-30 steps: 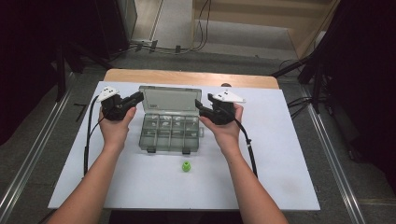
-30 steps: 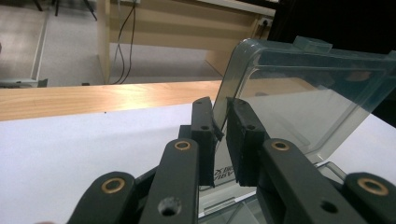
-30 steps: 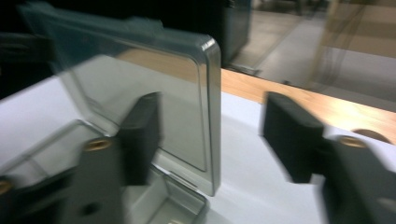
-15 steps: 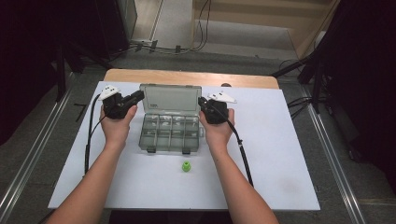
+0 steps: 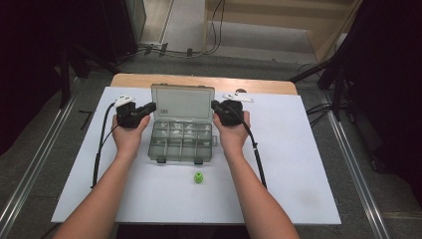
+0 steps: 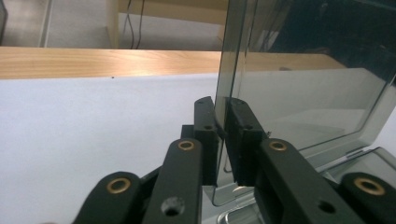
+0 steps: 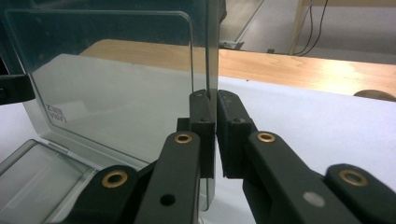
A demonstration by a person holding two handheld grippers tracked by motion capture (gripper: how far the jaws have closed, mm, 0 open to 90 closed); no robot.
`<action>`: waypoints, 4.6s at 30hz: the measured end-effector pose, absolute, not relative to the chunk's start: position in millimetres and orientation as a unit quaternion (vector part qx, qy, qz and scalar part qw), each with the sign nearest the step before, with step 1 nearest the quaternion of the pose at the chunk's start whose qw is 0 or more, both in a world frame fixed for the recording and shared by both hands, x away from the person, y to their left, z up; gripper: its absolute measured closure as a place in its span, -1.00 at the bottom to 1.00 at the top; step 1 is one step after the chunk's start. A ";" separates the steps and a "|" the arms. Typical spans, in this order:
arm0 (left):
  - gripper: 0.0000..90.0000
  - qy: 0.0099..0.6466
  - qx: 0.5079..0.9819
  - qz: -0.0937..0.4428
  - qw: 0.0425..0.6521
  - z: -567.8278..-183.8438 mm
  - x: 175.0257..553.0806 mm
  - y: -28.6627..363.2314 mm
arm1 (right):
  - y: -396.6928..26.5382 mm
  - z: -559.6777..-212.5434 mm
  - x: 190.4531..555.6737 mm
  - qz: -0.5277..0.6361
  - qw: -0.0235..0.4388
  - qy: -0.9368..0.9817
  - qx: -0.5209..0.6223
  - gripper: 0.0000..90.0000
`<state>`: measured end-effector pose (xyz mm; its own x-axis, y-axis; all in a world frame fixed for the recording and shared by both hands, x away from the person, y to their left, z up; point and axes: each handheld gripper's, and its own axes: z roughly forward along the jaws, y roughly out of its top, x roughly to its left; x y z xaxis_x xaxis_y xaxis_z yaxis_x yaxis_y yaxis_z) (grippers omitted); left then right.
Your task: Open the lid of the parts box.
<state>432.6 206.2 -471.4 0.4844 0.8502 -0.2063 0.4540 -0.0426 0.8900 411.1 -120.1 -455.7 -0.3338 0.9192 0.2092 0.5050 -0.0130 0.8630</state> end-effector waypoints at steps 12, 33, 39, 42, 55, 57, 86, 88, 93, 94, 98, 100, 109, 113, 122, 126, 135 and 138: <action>0.90 0.472 0.698 0.213 0.495 -472.9 434.8 201.9 | -117.7 -476.8 418.9 0.479 0.193 0.645 0.563 0.76; 0.89 0.517 0.683 0.143 0.496 -476.3 454.5 207.2 | -122.7 -491.7 430.2 0.483 0.149 0.632 0.588 0.83; 0.87 0.527 0.675 0.127 0.501 -479.2 457.5 208.5 | -124.6 -494.0 432.2 0.486 0.144 0.634 0.585 0.82; 0.86 0.530 0.673 0.129 0.499 -479.9 458.3 207.3 | -125.9 -495.9 433.6 0.489 0.138 0.632 0.586 0.82; 0.85 0.542 0.664 0.119 0.501 -487.0 462.3 207.2 | -133.0 -502.0 441.6 0.496 0.103 0.636 0.581 0.77; 0.84 0.548 0.659 0.109 0.504 -489.1 464.3 208.7 | -132.1 -503.2 441.9 0.494 0.103 0.635 0.585 0.77; 0.84 0.562 0.642 0.072 0.517 -498.2 468.5 214.2 | -136.9 -510.3 446.7 0.503 0.066 0.622 0.597 0.75; 0.84 0.562 0.641 0.072 0.518 -498.3 468.5 214.1 | -136.1 -510.7 446.6 0.503 0.072 0.620 0.598 0.75; 0.84 0.565 0.639 0.071 0.516 -499.3 469.1 214.1 | -135.9 -511.2 447.0 0.500 0.069 0.620 0.600 0.75; 0.84 0.565 0.640 0.071 0.516 -499.3 469.2 214.2 | -135.8 -511.5 447.2 0.501 0.071 0.620 0.599 0.75; 0.84 0.564 0.640 0.067 0.517 -499.8 469.8 215.0 | -135.9 -511.7 447.2 0.500 0.063 0.618 0.604 0.75; 0.84 0.565 0.640 0.066 0.516 -500.0 470.3 214.9 | -135.9 -511.7 447.5 0.499 0.066 0.620 0.601 0.75; 0.83 0.570 0.640 0.060 0.512 -504.0 472.1 216.0 | -135.6 -515.6 449.2 0.494 0.068 0.621 0.604 0.73; 0.83 0.573 0.646 0.063 0.501 -505.3 472.3 215.3 | -134.7 -516.9 449.5 0.491 0.070 0.623 0.605 0.73; 0.60 0.575 0.647 0.076 0.495 -502.7 471.4 217.3 | -133.4 -516.7 449.0 0.475 0.083 0.625 0.613 0.43; 0.36 0.564 0.654 0.093 0.495 -499.7 468.0 217.9 | -138.6 -512.2 445.7 0.495 0.088 0.629 0.593 -0.01; -0.31 0.507 0.685 0.125 0.508 -484.8 452.7 215.3 | -141.9 -502.7 428.0 0.488 0.137 0.676 0.535 -0.68; -0.47 0.493 0.692 0.123 0.513 -482.3 446.6 217.7 | -145.6 -502.7 420.4 0.489 0.135 0.686 0.521 -0.81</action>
<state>446.6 217.7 -482.3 0.4841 0.8078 -0.3362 0.5557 0.0130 0.8313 420.4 -145.6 -502.7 -0.4207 0.8473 0.3243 0.5827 -0.0217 0.8124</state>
